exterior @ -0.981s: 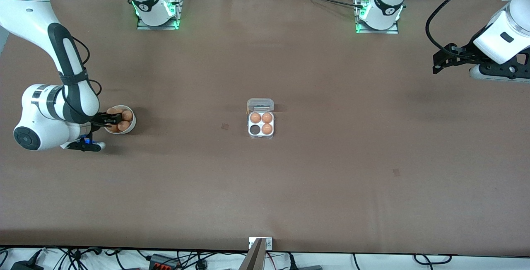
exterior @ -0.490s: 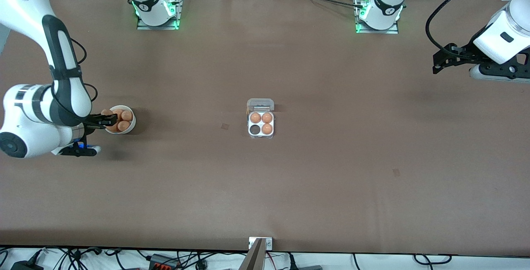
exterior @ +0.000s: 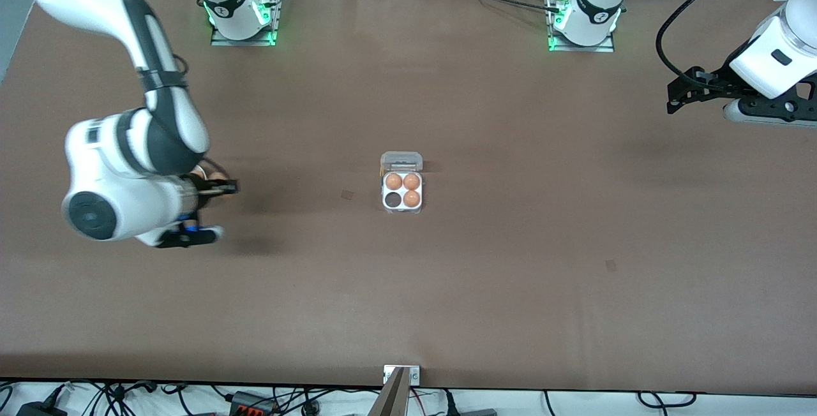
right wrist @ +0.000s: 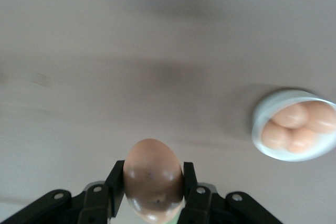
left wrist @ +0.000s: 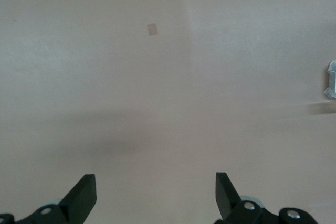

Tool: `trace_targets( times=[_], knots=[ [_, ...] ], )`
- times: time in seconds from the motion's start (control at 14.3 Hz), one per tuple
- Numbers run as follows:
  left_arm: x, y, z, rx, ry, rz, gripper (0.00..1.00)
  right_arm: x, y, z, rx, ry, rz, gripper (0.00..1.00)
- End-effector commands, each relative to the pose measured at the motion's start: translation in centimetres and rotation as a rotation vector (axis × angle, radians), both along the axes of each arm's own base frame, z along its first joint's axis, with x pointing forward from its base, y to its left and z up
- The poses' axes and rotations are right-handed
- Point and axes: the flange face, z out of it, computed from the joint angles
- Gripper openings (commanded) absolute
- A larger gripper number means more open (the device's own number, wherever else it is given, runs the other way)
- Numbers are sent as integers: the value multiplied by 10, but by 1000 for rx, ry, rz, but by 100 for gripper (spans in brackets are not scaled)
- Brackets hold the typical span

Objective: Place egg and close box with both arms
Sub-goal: 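Lift the egg and carry it toward the clear carton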

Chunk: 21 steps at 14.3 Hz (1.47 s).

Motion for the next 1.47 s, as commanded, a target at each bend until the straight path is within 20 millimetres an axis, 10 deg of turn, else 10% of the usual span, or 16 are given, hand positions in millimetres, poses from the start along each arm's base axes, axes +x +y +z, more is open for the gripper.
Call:
trace_targets(
  times=[0.0, 0.56, 0.91, 1.4],
  knots=[
    [1, 0, 5, 17, 3, -7, 100, -4, 71, 3, 5, -81, -27, 18],
    [1, 0, 5, 17, 3, -7, 100, -33, 216, -53, 104, -165, -181, 18],
    [1, 0, 5, 17, 3, -7, 100, -49, 264, -87, 169, -169, -253, 18],
    [1, 3, 5, 15, 3, -2, 100, -60, 279, -124, 169, -125, -307, 17]
  ],
)
